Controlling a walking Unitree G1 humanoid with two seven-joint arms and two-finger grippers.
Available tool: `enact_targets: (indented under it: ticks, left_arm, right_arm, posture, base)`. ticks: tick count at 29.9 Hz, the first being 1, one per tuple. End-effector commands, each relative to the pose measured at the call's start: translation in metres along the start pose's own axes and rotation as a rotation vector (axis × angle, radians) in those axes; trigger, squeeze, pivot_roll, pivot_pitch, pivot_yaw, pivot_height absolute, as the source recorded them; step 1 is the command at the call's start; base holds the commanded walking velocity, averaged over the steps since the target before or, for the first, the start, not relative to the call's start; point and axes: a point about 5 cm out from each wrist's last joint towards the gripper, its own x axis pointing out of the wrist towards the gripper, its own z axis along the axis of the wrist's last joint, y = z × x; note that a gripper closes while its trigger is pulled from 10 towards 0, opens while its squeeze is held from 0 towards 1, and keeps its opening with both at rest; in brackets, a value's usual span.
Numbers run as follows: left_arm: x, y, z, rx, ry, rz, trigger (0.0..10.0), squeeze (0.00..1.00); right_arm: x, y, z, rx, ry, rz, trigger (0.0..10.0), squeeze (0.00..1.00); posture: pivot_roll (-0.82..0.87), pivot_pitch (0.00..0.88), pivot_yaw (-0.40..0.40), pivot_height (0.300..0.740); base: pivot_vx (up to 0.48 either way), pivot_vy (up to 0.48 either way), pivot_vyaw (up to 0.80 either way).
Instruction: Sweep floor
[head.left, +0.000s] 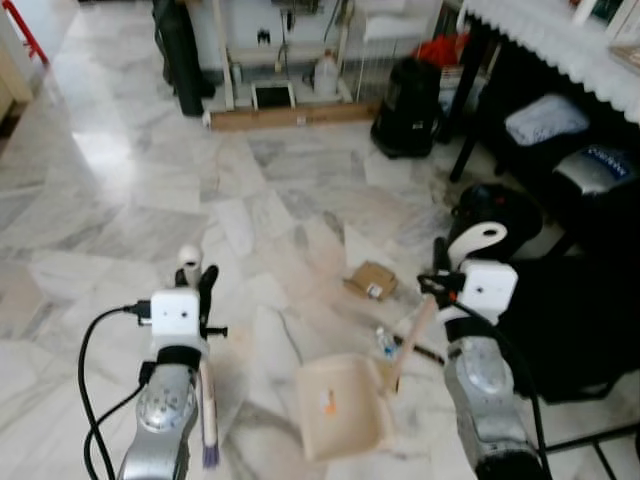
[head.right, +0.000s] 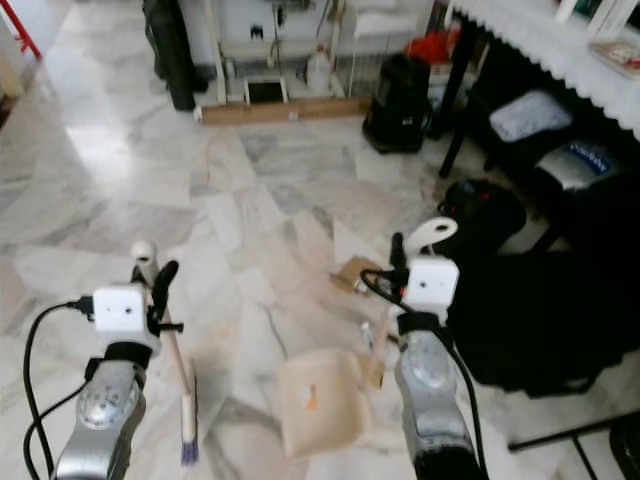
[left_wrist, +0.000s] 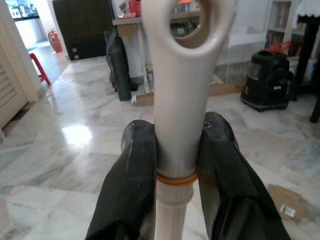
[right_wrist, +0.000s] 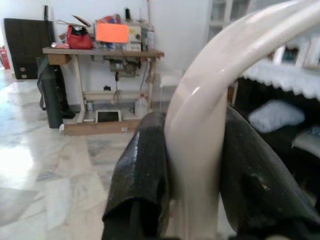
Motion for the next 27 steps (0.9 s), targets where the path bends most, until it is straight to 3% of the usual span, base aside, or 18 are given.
enact_targets:
  ticks: [1,15,27]
  left_arm:
    - [0.0013,0.0018,0.0047,0.009,-0.028,0.000,10.0,0.00]
    - [0.0011,0.0004,0.0036,0.007,-0.029,-0.011,10.0,0.00]
    - [0.0030,-0.0005,0.0042,0.007,-0.032,-0.018,10.0,0.00]
  right_arm:
    - [0.0029,0.0059,0.0081,0.021,-0.046,0.010,10.0,0.00]
    - [0.0031,0.0078,0.0058,0.049,-0.035,0.012,10.0,0.00]
    - [0.0042,0.0082,0.0052,0.062,-0.029,0.009,10.0,0.00]
  posture:
    - [-0.02,0.075,-0.043,0.740]
    - [-0.02,0.045,-0.042,0.740]
    - [-0.02,0.048,-0.040,0.740]
  base:
    - [0.292,0.000,0.00]
    - [0.292,0.000,0.00]
    - [0.290,0.000,-0.75]
